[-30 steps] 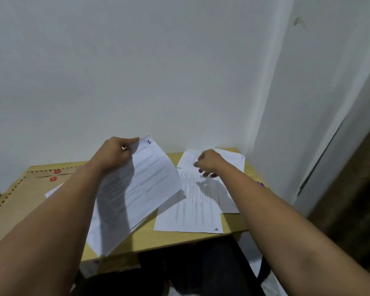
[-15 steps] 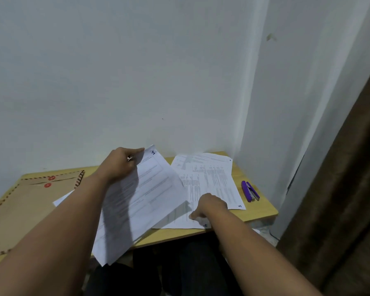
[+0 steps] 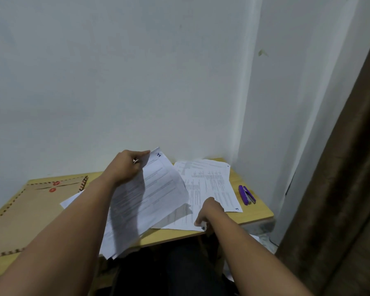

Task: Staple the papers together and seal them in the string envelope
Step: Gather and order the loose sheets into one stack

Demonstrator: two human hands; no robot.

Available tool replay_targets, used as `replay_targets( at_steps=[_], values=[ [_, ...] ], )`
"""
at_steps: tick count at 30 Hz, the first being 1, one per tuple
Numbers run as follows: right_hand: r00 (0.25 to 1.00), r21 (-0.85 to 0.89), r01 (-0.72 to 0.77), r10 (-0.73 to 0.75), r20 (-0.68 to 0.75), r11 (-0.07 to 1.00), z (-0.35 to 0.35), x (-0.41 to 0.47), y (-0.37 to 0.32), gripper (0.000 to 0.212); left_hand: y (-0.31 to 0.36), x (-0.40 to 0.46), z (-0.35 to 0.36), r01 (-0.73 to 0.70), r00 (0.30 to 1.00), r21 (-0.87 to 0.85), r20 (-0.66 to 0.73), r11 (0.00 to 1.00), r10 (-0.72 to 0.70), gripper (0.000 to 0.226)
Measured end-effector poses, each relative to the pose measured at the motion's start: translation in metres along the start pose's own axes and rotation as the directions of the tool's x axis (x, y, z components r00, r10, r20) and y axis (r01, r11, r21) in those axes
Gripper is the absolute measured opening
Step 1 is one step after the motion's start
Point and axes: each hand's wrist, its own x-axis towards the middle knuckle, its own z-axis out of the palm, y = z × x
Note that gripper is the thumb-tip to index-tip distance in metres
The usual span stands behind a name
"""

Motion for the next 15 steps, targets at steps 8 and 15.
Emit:
replay_targets(
  at_steps=[8,15],
  values=[
    [1.000,-0.068,0.026,-0.025,0.014,0.997,-0.003,0.005,0.001,0.053,-0.005,0.000,-0.004,-0.002,1.000,0.000,-0.025,1.000,0.002,0.048],
    [0.926,-0.007,0.251,-0.242,-0.290,0.968,-0.089,0.027,-0.036,0.016,-0.016,0.013,-0.013,-0.089,0.991,0.019,-0.098,0.996,0.090,0.050]
  ],
)
